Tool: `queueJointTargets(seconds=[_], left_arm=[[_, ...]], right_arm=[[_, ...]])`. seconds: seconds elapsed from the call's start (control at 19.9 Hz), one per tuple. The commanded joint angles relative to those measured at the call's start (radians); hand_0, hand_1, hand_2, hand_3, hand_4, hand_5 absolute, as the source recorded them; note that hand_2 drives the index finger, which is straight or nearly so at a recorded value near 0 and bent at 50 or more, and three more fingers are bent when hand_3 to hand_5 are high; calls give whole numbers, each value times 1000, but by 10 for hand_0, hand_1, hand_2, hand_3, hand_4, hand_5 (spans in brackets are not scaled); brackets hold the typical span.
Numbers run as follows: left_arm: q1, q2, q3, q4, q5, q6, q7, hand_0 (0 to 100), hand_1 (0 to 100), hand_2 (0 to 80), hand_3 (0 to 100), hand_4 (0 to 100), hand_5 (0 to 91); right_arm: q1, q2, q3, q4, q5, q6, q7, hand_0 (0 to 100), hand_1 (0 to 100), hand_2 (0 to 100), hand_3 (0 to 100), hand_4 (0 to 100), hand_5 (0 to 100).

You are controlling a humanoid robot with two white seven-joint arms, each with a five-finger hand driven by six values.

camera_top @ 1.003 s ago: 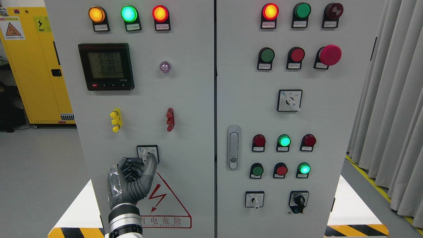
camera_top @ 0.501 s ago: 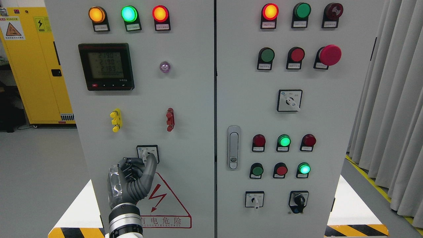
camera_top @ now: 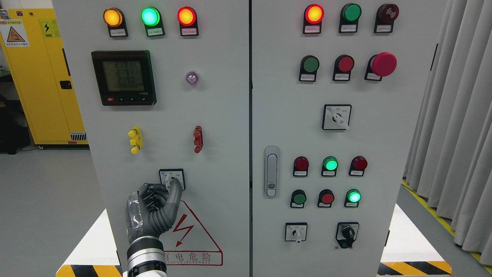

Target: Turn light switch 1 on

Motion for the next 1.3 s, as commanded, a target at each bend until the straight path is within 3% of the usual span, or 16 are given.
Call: queueJointTargets(seconds=[0.0, 1.25], left_arm=[[-1, 1, 0, 6, 1, -1, -2, 503, 598, 628, 950, 980, 906], [-6, -1, -2, 6, 3, -1, -3, 577, 535, 629, 948, 976, 907]], right_arm=[[0, 0, 0, 0, -29, 1, -1, 0, 500, 40, 0, 0, 0], [0, 0, 0, 0, -29, 1, 1, 0, 500, 40, 0, 0, 0]])
